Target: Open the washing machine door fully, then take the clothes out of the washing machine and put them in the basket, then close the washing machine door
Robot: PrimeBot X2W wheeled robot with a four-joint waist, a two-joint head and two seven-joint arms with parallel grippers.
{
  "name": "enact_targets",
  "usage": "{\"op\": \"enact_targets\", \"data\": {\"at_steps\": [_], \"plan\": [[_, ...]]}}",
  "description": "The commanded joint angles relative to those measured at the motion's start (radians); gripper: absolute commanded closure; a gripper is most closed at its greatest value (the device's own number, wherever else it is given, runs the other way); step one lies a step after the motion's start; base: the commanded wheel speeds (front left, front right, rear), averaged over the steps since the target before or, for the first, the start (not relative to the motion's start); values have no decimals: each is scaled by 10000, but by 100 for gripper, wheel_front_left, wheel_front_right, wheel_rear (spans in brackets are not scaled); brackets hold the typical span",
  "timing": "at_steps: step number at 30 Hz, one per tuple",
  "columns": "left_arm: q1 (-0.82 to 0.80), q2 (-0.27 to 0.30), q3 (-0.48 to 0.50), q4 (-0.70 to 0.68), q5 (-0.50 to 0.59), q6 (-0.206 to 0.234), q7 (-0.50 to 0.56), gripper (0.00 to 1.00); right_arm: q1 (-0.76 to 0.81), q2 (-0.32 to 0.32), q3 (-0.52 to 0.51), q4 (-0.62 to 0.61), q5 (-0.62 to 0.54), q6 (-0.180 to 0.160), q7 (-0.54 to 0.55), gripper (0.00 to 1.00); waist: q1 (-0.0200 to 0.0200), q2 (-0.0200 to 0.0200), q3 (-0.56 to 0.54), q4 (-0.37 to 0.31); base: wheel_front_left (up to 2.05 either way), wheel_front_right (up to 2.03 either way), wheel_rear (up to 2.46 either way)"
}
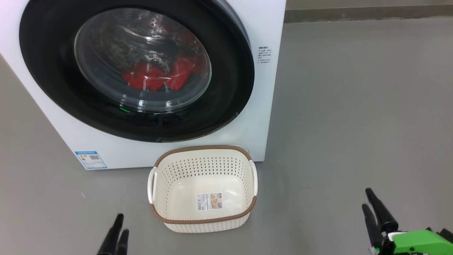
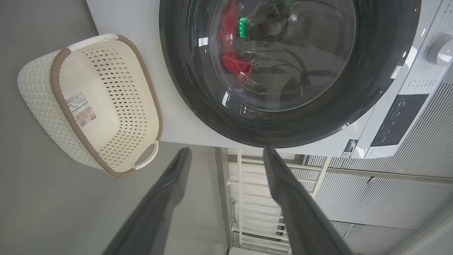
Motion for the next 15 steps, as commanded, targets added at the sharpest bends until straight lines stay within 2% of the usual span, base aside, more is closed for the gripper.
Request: {"op": "enact_targets", "data": {"at_steps": [1,5,9,15], "plan": [[-275,75,-23,-205,-3,4,-56,0,-294,-90,33,-225,-18,14,-56,0,3,0,2,-1,0,0,0],[-414,84,-147,-150,-12,1,-148,0,-413,-100,145,-187,-50,16,-146,0,23,0,-20,-3,0,0,0],[-556,95,-280,-100,1,-4,-250,0,-535,-122,279,-146,-129,17,-251,0,3,0,-3,-5,0,0,0],[-790,153,-517,-26,203,-11,-466,0,-745,-182,505,-62,-383,19,-462,0,1,0,11,-8,0,0,0]]}}
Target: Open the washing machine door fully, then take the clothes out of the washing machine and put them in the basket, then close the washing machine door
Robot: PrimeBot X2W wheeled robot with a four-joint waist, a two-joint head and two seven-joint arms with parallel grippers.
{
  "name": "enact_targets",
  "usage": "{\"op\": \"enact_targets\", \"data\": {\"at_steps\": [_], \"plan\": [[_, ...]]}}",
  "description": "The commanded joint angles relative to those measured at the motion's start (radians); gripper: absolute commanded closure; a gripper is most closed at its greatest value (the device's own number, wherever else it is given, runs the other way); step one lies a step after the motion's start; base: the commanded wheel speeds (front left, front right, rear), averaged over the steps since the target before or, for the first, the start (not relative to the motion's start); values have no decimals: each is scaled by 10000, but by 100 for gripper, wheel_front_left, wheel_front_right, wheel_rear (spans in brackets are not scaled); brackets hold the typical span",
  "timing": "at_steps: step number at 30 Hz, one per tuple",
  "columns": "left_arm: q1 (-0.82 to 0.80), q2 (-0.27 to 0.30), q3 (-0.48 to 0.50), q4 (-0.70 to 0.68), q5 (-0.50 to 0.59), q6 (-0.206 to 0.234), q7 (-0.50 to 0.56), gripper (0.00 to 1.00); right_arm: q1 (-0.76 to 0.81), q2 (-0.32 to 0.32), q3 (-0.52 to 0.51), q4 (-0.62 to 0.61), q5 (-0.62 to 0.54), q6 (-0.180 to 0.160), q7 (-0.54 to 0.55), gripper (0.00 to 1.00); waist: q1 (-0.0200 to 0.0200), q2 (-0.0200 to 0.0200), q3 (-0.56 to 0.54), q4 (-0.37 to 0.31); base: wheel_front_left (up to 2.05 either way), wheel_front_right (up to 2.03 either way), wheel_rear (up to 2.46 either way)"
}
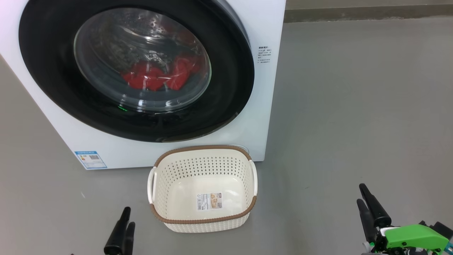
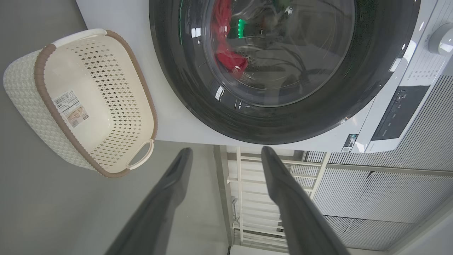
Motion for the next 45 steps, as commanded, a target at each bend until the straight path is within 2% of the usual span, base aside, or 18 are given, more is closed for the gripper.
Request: {"op": "enact_targets", "data": {"at_steps": [1,8,27,40,45], "plan": [[-487,149,-45,-165,224,-12,-107,0,-528,-167,115,-177,-220,19,-131,0,-1,0,3,-1,0,0,0],[-718,202,-184,-133,805,-15,-309,0,-757,-208,296,-40,-712,21,-331,0,-1,0,8,-6,0,0,0],[-1143,151,-401,-246,3700,218,-873,0,-1291,-167,308,197,-3388,27,-890,0,-1,0,-20,-35,0,0,0],[-1533,174,-693,-113,5883,496,-1261,0,-1654,-199,284,89,-5944,31,-1273,0,-1,0,34,-96,0,0,0],[-1676,183,-778,-81,6448,590,-1380,0,-1769,-209,276,49,-6573,32,-1391,0,-1,0,70,-105,0,0,0]]}}
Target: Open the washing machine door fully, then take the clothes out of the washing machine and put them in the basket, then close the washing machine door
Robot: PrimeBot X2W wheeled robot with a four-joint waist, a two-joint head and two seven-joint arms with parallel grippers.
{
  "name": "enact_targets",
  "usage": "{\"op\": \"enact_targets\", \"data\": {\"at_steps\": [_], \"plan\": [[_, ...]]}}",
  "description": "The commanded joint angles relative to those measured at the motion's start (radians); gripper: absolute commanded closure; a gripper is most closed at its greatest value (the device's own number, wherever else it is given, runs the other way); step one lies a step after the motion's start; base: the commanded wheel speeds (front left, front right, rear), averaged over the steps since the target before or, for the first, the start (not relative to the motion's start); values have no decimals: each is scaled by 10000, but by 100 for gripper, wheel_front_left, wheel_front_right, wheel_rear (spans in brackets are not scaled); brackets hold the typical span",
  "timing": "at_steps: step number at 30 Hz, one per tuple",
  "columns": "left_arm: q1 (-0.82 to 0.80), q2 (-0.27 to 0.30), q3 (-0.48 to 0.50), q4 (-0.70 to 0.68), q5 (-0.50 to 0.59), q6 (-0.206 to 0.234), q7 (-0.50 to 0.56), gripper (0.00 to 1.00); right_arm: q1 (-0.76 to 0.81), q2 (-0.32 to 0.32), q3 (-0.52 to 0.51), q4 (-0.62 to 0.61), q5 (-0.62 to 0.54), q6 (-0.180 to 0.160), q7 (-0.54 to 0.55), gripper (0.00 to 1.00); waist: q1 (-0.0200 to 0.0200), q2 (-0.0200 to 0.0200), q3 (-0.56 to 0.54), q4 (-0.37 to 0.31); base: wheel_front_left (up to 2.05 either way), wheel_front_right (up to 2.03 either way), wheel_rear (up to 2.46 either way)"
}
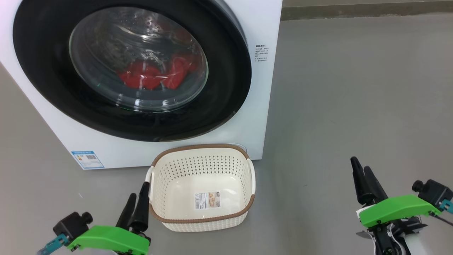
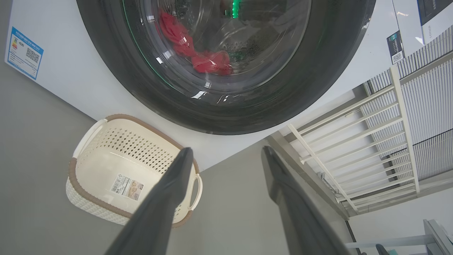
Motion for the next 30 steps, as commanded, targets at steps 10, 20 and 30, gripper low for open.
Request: {"op": "enact_targets", "data": {"at_steps": [10,20,30], "plan": [[-826,166,-104,-109,1304,207,-418,0,-828,-152,161,-332,-1477,33,-375,0,-1,0,62,-9,0,0,0],[-1196,187,-324,-29,2293,360,-715,0,-1155,-177,332,-280,-2458,36,-669,0,0,0,171,-10,0,0,0],[-1658,211,-622,-39,3447,544,-1041,0,-1550,-204,415,-391,-3812,40,-991,0,0,0,392,55,0,0,0]]}}
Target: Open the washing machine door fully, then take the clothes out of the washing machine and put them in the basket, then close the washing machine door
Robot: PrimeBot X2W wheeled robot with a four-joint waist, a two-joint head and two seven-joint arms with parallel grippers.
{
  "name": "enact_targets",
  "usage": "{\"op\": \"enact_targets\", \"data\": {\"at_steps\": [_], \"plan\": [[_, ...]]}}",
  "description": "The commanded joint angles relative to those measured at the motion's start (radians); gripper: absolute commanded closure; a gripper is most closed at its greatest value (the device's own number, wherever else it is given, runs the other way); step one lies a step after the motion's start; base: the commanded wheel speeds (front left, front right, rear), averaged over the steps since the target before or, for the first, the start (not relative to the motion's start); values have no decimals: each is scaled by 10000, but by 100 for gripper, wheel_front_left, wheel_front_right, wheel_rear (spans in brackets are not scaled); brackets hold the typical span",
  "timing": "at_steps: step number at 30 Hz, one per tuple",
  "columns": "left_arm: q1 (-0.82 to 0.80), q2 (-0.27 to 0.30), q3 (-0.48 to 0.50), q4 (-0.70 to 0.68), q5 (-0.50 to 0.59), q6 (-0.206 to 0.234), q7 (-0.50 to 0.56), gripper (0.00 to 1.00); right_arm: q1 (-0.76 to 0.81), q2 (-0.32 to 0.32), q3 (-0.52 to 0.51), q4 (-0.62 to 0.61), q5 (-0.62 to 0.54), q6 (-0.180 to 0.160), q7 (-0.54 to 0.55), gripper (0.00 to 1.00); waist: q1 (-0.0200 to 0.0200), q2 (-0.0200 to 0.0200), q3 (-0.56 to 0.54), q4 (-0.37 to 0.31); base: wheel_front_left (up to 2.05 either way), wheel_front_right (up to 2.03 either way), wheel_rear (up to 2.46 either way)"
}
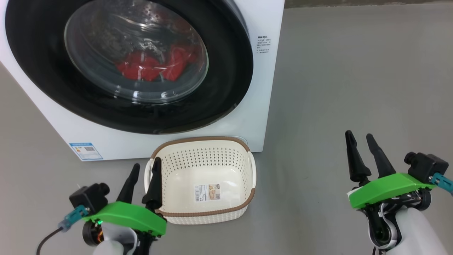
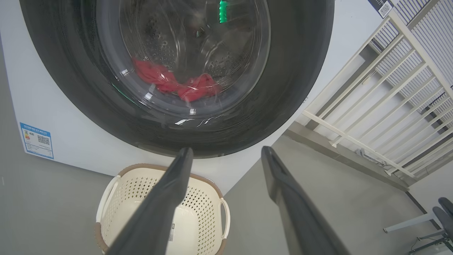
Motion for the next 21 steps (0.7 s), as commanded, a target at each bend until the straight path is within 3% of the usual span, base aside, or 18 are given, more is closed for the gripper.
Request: {"op": "enact_targets", "data": {"at_steps": [1,21], "plan": [[-507,182,139,-241,336,53,-178,0,-535,-90,212,-297,-334,40,-137,0,-1,0,26,10,0,0,0],[-981,223,-260,25,2272,342,-742,0,-979,-138,561,-210,-2515,46,-695,0,-1,0,-198,-38,0,0,0]]}}
